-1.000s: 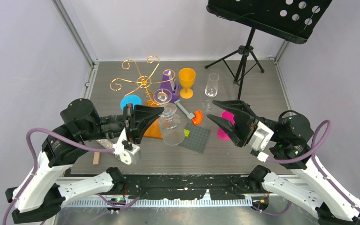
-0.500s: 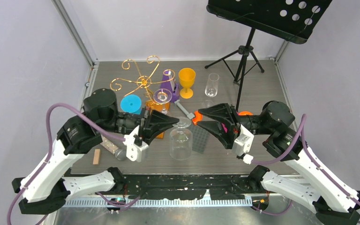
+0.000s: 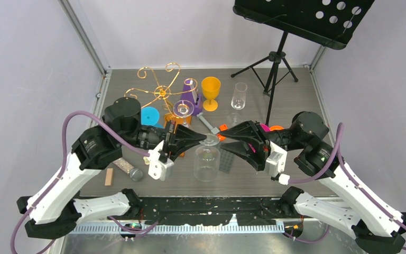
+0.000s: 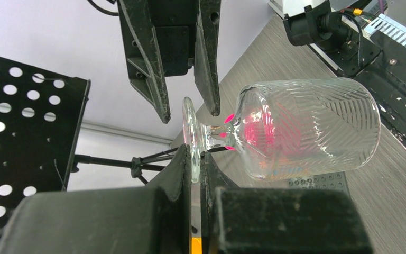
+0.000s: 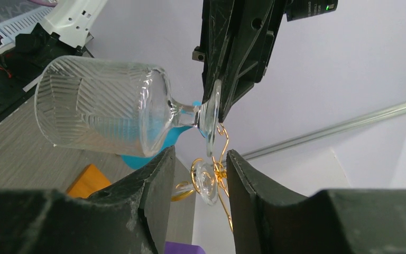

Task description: Place the wine glass upside down on the wine glass rack

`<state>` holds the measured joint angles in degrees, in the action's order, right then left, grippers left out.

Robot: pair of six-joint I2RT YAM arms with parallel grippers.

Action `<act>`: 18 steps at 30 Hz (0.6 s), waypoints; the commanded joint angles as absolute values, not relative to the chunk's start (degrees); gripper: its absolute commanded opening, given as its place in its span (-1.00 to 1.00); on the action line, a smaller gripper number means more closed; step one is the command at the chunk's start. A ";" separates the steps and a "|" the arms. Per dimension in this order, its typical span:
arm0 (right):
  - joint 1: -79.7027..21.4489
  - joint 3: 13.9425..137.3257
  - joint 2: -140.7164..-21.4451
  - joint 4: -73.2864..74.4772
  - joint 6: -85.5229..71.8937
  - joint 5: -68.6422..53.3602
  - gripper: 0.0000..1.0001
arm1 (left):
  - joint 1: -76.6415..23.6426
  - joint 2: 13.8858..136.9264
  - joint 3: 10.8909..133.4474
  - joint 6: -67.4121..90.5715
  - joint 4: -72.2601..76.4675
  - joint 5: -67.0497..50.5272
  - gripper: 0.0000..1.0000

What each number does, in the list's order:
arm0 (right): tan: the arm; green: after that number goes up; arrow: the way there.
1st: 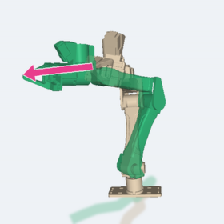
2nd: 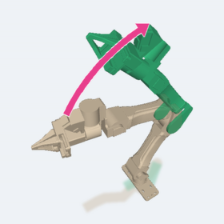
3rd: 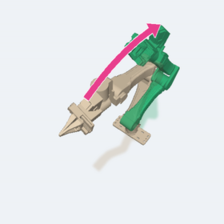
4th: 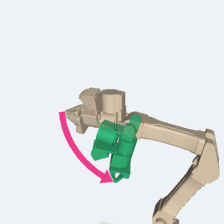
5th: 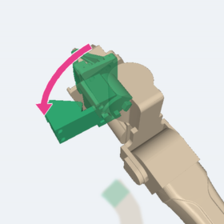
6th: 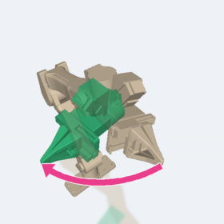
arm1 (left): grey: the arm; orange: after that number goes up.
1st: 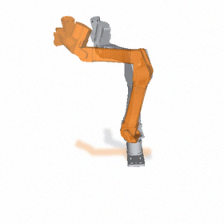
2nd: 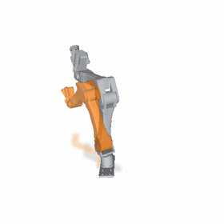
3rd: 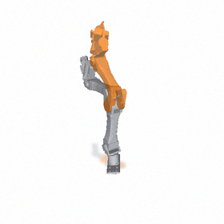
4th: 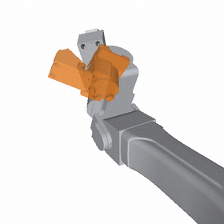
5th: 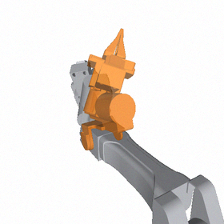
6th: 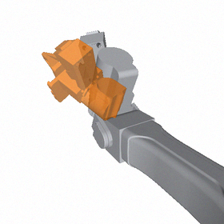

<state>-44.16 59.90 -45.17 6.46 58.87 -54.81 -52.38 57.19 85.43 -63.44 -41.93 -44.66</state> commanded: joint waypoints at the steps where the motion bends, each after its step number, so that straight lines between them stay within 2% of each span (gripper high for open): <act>1: -44.47 62.22 -45.78 3.16 56.14 -57.54 -0.08 | -52.59 57.53 87.73 -65.14 -40.06 -45.98 -1.00; 18: -45.80 62.80 -48.10 2.46 54.67 -58.58 -0.26 | -54.30 58.74 87.36 -66.47 -40.43 -45.38 -1.00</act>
